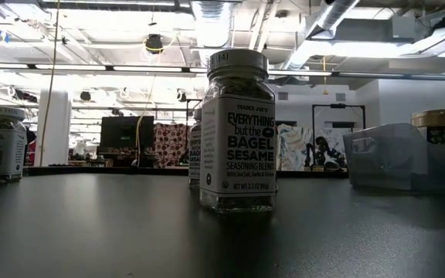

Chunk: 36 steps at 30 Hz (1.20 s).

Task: Sort spices by type
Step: Put the bottom right white seasoning bottle into the transparent bin

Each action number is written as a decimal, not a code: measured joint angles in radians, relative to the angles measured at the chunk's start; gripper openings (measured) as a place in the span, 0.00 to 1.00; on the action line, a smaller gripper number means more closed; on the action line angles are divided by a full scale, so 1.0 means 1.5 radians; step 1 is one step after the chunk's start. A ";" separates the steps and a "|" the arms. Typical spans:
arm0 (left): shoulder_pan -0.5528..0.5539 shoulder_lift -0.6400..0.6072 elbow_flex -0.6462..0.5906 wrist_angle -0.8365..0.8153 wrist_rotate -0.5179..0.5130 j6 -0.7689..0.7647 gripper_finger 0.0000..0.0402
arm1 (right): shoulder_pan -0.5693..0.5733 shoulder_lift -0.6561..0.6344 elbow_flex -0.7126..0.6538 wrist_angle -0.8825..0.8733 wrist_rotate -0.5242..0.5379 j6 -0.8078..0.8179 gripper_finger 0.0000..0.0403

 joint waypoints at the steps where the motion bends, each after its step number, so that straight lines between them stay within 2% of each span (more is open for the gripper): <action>1: -0.003 -0.009 -0.019 0.009 -0.006 -0.003 0.75 | -0.004 0.015 0.018 0.000 -0.009 -0.010 0.74; 3: -0.006 -0.038 -0.072 0.060 -0.010 0.006 0.75 | -0.011 0.050 0.056 -0.003 -0.023 -0.034 0.74; 6: -0.010 -0.112 -0.196 0.219 0.008 0.063 0.75 | -0.020 0.100 0.120 -0.038 -0.031 -0.055 0.74; 11: -0.011 -0.264 -0.479 0.517 0.097 0.137 0.75 | -0.028 0.166 0.215 -0.149 -0.032 -0.055 0.74; 16: -0.011 -0.431 -0.745 0.805 0.141 0.181 0.75 | -0.039 0.229 0.296 -0.235 -0.080 -0.055 0.74; 21: -0.011 -0.559 -0.934 0.973 0.153 0.165 0.75 | -0.052 0.298 0.380 -0.297 -0.110 -0.091 0.74; 26: -0.012 -0.628 -1.030 1.033 0.155 0.101 0.75 | -0.071 0.352 0.455 -0.379 -0.138 -0.104 0.74; 29: -0.019 -0.638 -1.047 1.053 0.155 0.086 0.75 | -0.083 0.378 0.476 -0.420 -0.156 -0.103 0.74; 36: -0.028 -0.633 -1.049 1.046 0.156 0.084 0.75 | -0.083 0.378 0.483 -0.406 -0.156 -0.085 0.74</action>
